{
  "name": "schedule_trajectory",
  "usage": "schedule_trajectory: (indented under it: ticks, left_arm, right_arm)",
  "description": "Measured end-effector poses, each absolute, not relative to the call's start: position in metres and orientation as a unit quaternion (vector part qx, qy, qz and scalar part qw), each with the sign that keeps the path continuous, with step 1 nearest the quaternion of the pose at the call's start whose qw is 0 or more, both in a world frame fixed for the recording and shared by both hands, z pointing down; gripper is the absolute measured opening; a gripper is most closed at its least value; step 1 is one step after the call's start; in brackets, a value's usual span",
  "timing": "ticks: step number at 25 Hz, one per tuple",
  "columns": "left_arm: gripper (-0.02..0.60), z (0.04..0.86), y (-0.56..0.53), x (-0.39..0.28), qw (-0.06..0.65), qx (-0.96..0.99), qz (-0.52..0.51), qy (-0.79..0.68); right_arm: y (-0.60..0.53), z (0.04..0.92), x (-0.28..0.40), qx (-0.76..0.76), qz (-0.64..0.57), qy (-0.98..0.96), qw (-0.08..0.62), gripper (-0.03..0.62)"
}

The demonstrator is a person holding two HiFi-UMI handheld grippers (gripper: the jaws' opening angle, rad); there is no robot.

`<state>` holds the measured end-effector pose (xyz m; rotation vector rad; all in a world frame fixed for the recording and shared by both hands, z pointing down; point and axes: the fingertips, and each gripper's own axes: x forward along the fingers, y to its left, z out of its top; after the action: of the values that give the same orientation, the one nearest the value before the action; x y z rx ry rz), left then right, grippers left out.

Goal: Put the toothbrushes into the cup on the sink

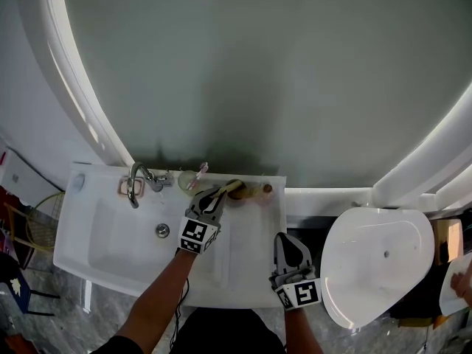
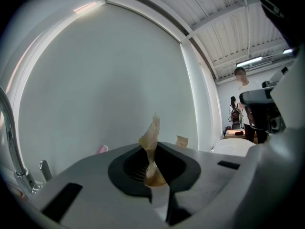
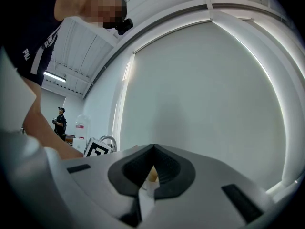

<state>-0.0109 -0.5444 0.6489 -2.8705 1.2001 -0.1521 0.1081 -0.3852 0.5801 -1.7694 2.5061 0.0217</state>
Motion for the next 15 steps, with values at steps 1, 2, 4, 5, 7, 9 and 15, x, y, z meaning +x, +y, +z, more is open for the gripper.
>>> schedule_trajectory:
  ticks: [1,2,4,5,7,9,15]
  left_arm:
    - [0.049,0.65,-0.544,-0.01,0.013,-0.921,-0.052,0.385]
    - [0.049,0.652,-0.544,-0.01,0.013,-0.921,-0.056,0.385]
    - [0.049,0.655,-0.543,-0.01,0.013,-0.92,-0.066,0.386]
    - [0.049,0.657,-0.544,-0.01,0.013,-0.919,-0.07,0.387]
    - [0.049,0.66,-0.544,-0.01,0.01,-0.919,-0.075,0.387]
    - [0.049,0.663,-0.544,-0.009,0.006,-0.919,-0.08,0.387]
    - [0.049,0.677,-0.55,-0.006,-0.014,-0.915,-0.099,0.392]
  right_arm:
    - [-0.384,0.579,0.107,-0.576,0.008,0.817,0.038,0.028]
    - [-0.384,0.578,0.106,-0.575,0.008,0.817,0.039,0.027]
    - [-0.383,0.578,0.105,-0.574,0.009,0.818,0.039,0.026]
    - [-0.384,0.577,0.104,-0.574,0.01,0.818,0.04,0.027]
    - [-0.385,0.577,0.105,-0.574,0.009,0.818,0.042,0.028]
    - [-0.385,0.577,0.106,-0.575,0.008,0.817,0.042,0.026]
    - [-0.384,0.581,0.113,-0.581,0.001,0.813,0.043,0.026]
